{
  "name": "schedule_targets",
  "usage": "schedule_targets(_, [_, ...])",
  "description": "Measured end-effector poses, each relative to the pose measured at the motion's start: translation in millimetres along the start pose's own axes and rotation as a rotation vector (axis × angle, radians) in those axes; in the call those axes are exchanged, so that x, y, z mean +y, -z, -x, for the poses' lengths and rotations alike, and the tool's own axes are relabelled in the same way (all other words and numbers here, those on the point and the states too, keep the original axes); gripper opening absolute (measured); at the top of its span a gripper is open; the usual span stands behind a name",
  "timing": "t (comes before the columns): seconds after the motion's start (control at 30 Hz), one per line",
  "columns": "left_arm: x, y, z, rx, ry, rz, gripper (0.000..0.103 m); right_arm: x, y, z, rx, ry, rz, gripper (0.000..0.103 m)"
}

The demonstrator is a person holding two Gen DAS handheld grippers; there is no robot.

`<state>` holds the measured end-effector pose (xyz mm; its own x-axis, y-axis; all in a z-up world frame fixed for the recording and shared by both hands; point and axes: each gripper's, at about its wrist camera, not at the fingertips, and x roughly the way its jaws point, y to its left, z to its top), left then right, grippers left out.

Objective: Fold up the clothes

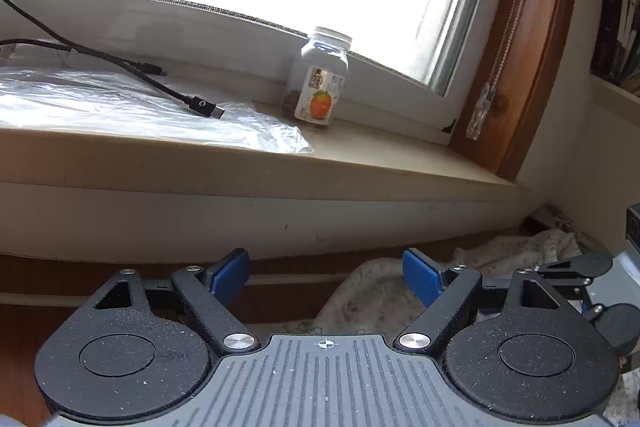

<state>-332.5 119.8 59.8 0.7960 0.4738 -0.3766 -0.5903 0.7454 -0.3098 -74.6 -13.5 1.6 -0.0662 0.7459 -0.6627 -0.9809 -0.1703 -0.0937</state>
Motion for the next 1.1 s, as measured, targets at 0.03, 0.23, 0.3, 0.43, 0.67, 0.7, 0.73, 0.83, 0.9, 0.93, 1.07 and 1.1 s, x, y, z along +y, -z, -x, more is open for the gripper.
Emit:
schedule_targets(0.03, [-0.1,-0.6,1.0,-0.004,0.006,0.003,0.087,4.5,-1.2,-2.0,0.002,-0.006,0.012,0.049])
schedule_targets(0.23, [-0.5,-2.6,8.0,-0.028,0.013,-0.001,0.09,31.6,-11.3,-19.0,0.016,-0.06,0.073,0.048])
schedule_targets(0.3, [1.4,-2.9,7.9,-0.032,0.012,0.004,0.09,36.5,-15.7,-24.1,0.012,-0.068,0.087,0.043])
schedule_targets(0.43, [2.2,-1.1,8.9,-0.039,0.024,0.013,0.09,37.2,-16.3,-25.3,-0.009,-0.032,0.126,0.004])
schedule_targets(0.67, [-17.4,5.1,12.1,-0.016,0.084,-0.026,0.09,-23.3,-16.0,35.7,-0.153,0.209,0.022,0.003])
schedule_targets(0.7, [-22.1,5.5,13.1,-0.012,0.096,-0.034,0.09,-36.1,-15.6,49.4,-0.169,0.249,0.005,0.002])
schedule_targets(0.73, [-26.7,6.1,13.6,-0.005,0.109,-0.041,0.09,-48.7,-14.5,64.1,-0.182,0.292,-0.008,0.002])
schedule_targets(0.83, [-39.9,11.1,13.8,0.025,0.147,-0.059,0.09,-93.4,-6.5,119.2,-0.225,0.448,-0.066,0.002])
schedule_targets(0.9, [-47.7,17.4,12.3,0.053,0.166,-0.073,0.09,-128.2,6.8,156.6,-0.244,0.575,-0.141,0.002])
schedule_targets(0.93, [-50.7,20.8,11.2,0.067,0.173,-0.08,0.09,-146.1,14.2,175.0,-0.252,0.642,-0.181,0.002])
schedule_targets(1.07, [-63.1,34.8,4.2,0.124,0.167,-0.118,0.09,-203.3,62.8,222.8,-0.154,0.869,-0.378,0.009])
schedule_targets(1.1, [-66.0,36.8,2.8,0.132,0.162,-0.128,0.09,-211.2,77.3,227.0,-0.129,0.874,-0.417,0.01])
